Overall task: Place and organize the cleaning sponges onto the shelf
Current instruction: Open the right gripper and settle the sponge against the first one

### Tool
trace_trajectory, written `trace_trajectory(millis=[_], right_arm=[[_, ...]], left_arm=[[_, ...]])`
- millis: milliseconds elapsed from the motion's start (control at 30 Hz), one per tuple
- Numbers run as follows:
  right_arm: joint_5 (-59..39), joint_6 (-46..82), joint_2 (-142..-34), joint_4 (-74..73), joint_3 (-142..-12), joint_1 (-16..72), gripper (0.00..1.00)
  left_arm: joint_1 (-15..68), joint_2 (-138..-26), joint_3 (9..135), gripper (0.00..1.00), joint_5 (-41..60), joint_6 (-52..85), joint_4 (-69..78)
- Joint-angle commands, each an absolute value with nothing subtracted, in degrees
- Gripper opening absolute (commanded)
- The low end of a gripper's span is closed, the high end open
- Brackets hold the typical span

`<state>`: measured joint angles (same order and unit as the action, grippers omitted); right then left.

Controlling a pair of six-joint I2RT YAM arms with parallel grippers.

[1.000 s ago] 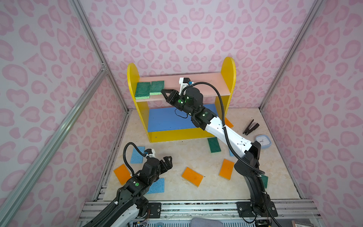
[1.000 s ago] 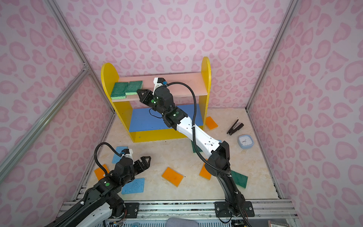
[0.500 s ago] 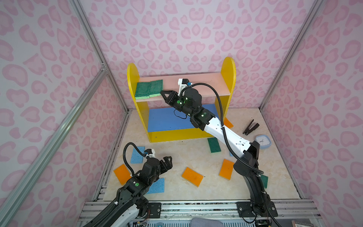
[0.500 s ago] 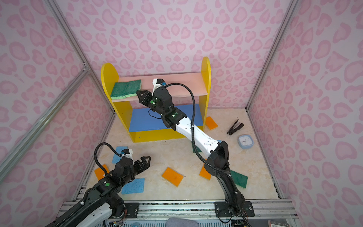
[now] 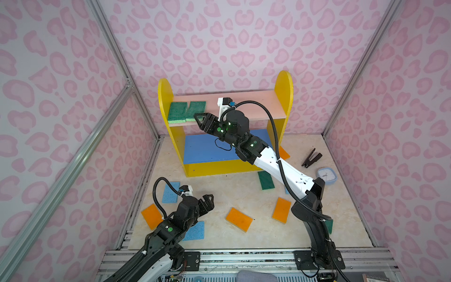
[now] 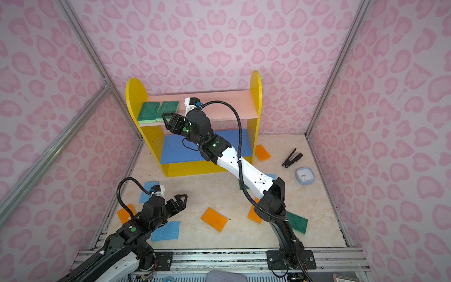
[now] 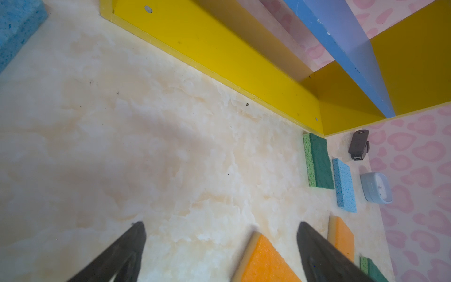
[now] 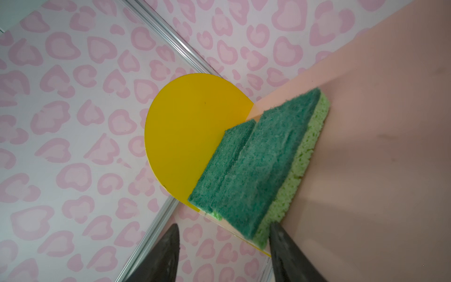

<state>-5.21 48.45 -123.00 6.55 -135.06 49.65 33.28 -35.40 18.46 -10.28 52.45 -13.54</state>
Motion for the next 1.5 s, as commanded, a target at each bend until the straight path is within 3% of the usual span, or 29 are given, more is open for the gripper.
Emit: trace_trajectory(millis=[0, 67, 200, 267, 700, 1000, 1167, 1467], right_arm=[[-1.86, 44.50, -123.55, 12.72, -136.99, 49.83, 0.60], [-1.08, 43.57, -123.75, 13.83, -137.98, 49.82, 0.56], [0.39, 42.16, -124.13, 14.71, -139.42, 49.81, 0.33], [0.94, 41.58, -125.06, 16.24, -141.54, 49.69, 0.27], [0.71, 39.81, -128.97, 19.08, -146.93, 49.23, 0.19], [-2.70, 40.17, -132.54, 18.85, -151.20, 48.60, 0.19], [-3.32, 40.08, -132.84, 18.95, -151.23, 48.36, 0.25], [-3.04, 38.69, -131.78, 20.64, -150.98, 48.39, 0.55]], left_arm=[[33.22, -35.45, 18.46, 0.98, -10.45, 52.73, -12.38], [33.22, -35.40, 18.41, 0.98, -10.45, 52.76, -12.43], [33.22, -35.33, 18.52, 0.98, -10.55, 52.71, -12.56], [33.22, -35.42, 18.55, 0.97, -10.55, 52.65, -12.50], [33.22, -35.46, 18.90, 0.98, -10.79, 52.25, -12.97], [33.21, -35.95, 19.41, 0.98, -10.90, 52.01, -12.89], [33.22, -36.28, 19.66, 0.98, -10.78, 51.87, -12.90], [33.22, -35.55, 19.78, 0.98, -10.89, 51.70, -13.19]])
